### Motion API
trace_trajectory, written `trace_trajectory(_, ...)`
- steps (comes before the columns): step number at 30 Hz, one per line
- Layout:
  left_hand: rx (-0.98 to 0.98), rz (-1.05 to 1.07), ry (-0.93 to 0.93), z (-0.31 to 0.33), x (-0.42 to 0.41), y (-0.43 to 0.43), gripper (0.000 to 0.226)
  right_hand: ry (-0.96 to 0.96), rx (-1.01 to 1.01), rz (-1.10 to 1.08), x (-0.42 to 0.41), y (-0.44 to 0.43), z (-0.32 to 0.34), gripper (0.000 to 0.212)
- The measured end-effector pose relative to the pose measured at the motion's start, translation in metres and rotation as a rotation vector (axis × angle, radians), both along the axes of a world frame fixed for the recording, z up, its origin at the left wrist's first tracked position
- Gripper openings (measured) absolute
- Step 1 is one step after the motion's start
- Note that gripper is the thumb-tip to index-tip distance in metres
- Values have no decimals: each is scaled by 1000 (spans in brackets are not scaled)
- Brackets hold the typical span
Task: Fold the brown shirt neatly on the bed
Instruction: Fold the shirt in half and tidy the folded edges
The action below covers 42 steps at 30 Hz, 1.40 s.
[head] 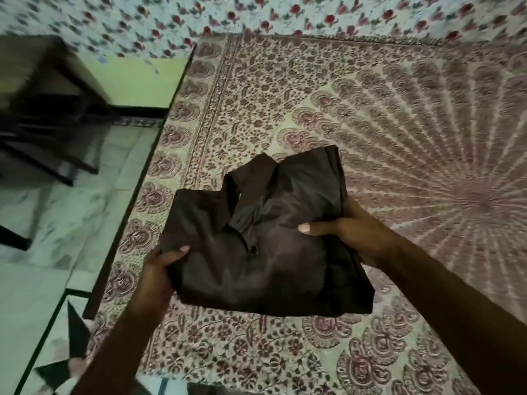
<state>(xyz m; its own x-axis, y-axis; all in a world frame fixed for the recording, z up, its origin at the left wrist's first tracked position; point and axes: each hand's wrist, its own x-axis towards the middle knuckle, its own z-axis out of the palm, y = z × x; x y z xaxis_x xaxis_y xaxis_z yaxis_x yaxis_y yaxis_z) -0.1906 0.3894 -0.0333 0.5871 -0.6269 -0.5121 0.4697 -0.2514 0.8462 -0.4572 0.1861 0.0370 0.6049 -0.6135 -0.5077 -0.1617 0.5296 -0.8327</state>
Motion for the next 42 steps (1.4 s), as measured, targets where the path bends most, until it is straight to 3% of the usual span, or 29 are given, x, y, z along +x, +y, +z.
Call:
trace_trajectory(3,90,-54,-162,-17,51,36,36,-1,59,-44,39,33,-30,48)
trace_trajectory(8,187,-318,-501,-36,122,76,43,30,163,-144,96,88,-79,55)
trace_trajectory(10,287,-416,-616,-45,146,89,55,72,181,-188,113,107,-96,52)
trace_trajectory(14,498,-523,-646,-72,171,112,81,190,171,-164,127,141,-129,40)
trace_trajectory(15,534,-538,-642,-76,172,117,82,231,153,-187,127,152,-135,44)
trace_trajectory(18,573,-497,-595,-76,168,131,80,354,94,-323,116,181,-152,92)
trace_trajectory(19,567,-494,-579,-74,167,138,81,393,60,-349,112,189,-153,99)
trace_trajectory(22,618,-587,-535,-67,160,160,87,486,24,-275,98,213,-138,92)
trace_trajectory(24,631,-650,-499,-65,154,171,93,540,24,-213,85,233,-134,99)
trace_trajectory(27,652,-676,-533,-69,149,181,81,548,10,-254,71,252,-142,104)
trace_trajectory(32,834,-784,-633,-72,145,184,81,711,-148,-172,66,256,-157,102)
trace_trajectory(34,983,-886,-799,-63,142,182,82,794,-248,-132,72,254,-154,82)
trace_trajectory(36,1026,-803,-986,-53,140,176,77,944,-446,-132,80,250,-151,75)
trace_trajectory(39,688,-712,-1240,-51,142,155,77,1012,-879,-106,99,239,-150,65)
trace_trajectory(42,448,-982,-1265,-69,147,123,92,879,-1098,120,127,219,-160,64)
